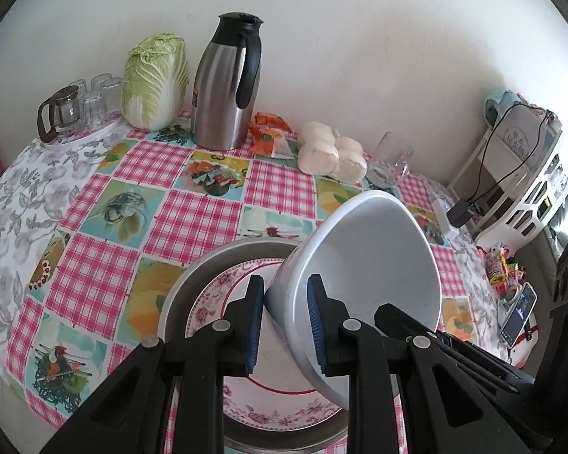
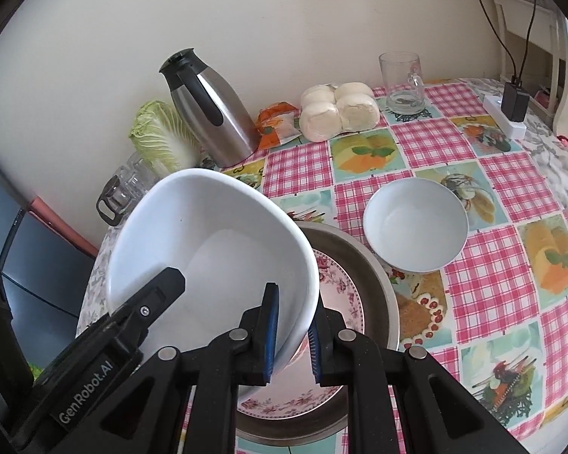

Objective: Organize plates and bowls
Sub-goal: 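Lower the white square bowl with both grippers into the red-rimmed bowl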

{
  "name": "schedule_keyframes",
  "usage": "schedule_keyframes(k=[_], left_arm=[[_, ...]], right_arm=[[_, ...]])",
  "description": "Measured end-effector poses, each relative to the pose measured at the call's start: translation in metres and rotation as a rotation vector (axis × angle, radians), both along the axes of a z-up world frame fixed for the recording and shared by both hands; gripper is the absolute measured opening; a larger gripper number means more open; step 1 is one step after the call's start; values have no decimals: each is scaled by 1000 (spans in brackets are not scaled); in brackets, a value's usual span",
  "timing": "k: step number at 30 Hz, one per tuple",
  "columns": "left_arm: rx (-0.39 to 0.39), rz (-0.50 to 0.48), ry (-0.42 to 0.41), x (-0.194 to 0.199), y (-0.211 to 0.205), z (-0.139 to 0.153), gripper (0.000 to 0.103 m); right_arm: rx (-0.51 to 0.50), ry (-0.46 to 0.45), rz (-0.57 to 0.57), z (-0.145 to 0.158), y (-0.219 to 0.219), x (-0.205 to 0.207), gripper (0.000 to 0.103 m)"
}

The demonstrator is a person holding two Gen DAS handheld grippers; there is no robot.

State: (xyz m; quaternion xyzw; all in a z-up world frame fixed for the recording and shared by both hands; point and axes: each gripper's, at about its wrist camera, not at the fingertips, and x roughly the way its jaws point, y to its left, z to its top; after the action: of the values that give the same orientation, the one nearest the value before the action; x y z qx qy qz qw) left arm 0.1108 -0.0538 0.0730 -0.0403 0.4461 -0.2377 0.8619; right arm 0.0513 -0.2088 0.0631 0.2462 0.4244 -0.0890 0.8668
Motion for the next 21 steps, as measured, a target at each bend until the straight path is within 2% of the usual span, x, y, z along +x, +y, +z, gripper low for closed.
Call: schedule_keyframes(k=[11,21], left_arm=[[28,17,79,10,5,-15,24],[42,20,99,12,5,-19,24]], right_arm=[[-12,25,36,-7,11,5,18],[-7,50,39,-13,12,9,18]])
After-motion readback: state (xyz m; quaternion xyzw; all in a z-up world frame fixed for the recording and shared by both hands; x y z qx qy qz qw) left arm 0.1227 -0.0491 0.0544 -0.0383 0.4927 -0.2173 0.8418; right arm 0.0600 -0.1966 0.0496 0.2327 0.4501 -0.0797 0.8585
